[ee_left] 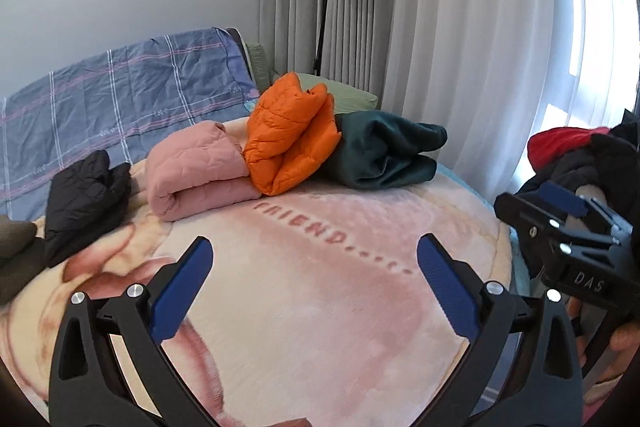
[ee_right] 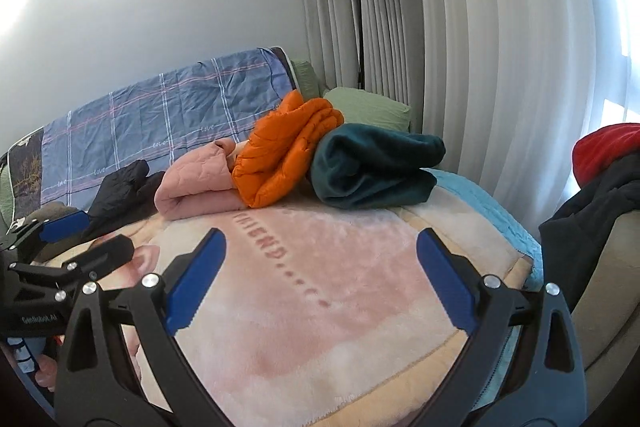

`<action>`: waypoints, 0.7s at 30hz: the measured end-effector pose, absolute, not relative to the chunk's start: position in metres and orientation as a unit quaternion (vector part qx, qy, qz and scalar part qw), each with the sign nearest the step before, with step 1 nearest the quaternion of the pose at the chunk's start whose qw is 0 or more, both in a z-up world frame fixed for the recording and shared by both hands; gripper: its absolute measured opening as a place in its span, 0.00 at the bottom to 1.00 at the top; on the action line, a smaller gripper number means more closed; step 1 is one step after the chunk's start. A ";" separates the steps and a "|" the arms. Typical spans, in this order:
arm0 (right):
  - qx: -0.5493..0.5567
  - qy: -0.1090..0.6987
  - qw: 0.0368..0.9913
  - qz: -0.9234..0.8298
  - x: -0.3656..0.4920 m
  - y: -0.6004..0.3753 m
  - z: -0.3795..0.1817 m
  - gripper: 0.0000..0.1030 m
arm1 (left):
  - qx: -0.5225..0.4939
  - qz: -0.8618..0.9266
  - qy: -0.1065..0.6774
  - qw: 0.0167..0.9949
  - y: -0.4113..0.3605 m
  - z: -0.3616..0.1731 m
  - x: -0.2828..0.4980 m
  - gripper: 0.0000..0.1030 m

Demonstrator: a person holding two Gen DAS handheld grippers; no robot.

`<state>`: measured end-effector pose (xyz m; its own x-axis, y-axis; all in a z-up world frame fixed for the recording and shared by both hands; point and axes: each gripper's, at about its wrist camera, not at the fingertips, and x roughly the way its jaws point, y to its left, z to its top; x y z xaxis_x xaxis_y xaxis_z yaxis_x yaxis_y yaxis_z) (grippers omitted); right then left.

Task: Fold large clothes

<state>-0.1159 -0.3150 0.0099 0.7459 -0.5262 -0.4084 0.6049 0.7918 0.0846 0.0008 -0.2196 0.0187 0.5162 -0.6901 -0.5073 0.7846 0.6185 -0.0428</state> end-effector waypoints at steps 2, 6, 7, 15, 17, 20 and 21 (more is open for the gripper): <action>0.106 0.186 0.928 -0.305 -0.116 -0.314 0.010 0.95 | 0.102 -0.424 0.240 0.867 -0.216 0.021 -0.004 0.99; 0.104 0.185 0.928 -0.307 -0.117 -0.311 0.011 0.95 | 0.106 -0.420 0.230 0.871 -0.212 0.024 -0.011 0.99; 0.104 0.185 0.928 -0.307 -0.116 -0.312 0.011 0.95 | 0.105 -0.421 0.229 0.871 -0.210 0.024 -0.012 0.99; 0.095 0.182 0.929 -0.308 -0.117 -0.306 0.014 0.95 | 0.104 -0.423 0.221 0.873 -0.208 0.028 -0.020 0.99; 0.093 0.181 0.929 -0.309 -0.117 -0.305 0.014 0.95 | 0.102 -0.423 0.220 0.873 -0.206 0.028 -0.021 0.99; 0.092 0.181 0.928 -0.311 -0.117 -0.305 0.015 0.95 | 0.102 -0.423 0.221 0.873 -0.205 0.028 -0.022 0.99; 0.090 0.181 0.928 -0.313 -0.117 -0.304 0.016 0.95 | 0.102 -0.423 0.220 0.873 -0.205 0.029 -0.022 0.99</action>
<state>-0.1175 -0.3045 0.0156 0.7393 -0.5477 -0.3919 0.6130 0.7881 0.0550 -0.0218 -0.2051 0.0285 0.5456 -0.6930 -0.4712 0.7832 0.6217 -0.0074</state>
